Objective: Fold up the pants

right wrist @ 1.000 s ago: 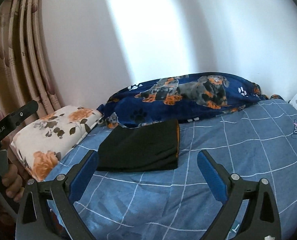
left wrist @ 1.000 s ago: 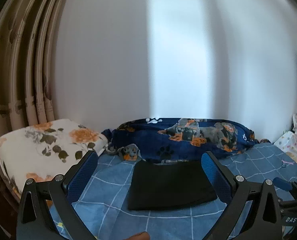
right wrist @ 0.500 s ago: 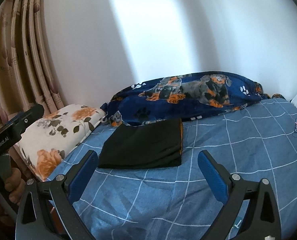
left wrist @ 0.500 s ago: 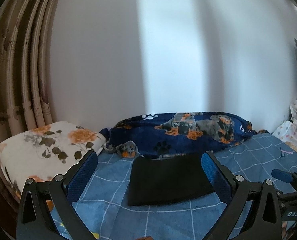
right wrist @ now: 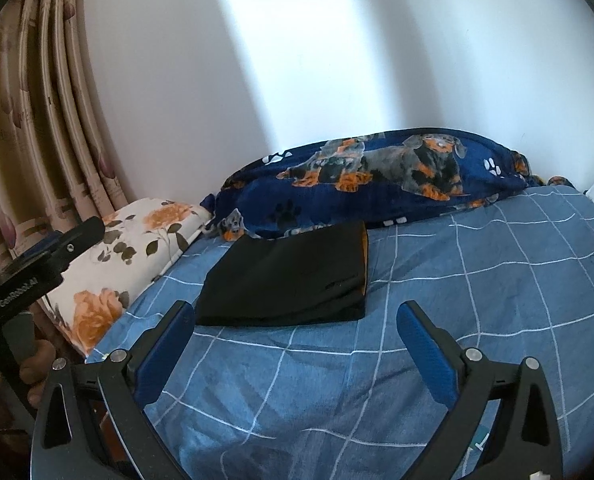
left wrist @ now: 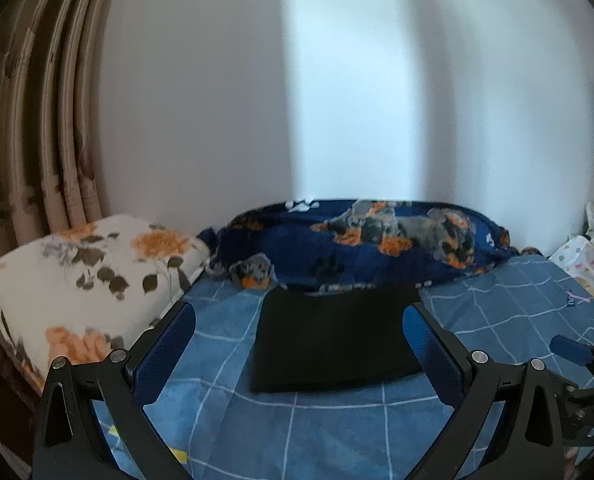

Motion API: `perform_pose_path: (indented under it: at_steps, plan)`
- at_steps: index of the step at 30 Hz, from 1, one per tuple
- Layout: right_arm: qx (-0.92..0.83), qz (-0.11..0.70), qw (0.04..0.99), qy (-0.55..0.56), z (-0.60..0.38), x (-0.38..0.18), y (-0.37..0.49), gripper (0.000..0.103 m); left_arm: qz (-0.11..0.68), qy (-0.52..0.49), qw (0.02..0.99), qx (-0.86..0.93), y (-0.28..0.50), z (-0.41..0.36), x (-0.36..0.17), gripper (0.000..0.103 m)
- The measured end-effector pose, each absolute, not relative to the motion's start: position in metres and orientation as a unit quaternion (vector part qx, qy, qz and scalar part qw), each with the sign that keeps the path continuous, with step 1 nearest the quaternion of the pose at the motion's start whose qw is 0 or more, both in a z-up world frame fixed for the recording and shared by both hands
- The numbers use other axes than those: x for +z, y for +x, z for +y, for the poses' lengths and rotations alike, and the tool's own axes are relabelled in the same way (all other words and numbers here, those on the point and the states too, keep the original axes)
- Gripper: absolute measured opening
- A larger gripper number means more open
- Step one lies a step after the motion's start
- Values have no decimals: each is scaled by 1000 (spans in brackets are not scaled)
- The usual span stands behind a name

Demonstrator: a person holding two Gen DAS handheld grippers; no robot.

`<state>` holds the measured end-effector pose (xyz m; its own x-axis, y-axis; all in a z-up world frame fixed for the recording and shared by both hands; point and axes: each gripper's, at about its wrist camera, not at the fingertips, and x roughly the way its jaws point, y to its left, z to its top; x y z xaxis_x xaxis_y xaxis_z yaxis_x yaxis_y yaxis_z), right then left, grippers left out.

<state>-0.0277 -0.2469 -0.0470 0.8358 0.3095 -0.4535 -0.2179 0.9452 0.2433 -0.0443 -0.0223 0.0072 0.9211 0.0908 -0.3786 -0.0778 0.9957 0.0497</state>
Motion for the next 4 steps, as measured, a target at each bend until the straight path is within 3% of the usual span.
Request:
perform_pose_path:
  at_steps: [4]
  plan:
    - [137, 250, 955, 85, -245, -47, -28, 101, 204, 10, 978, 47, -40, -20, 3, 103]
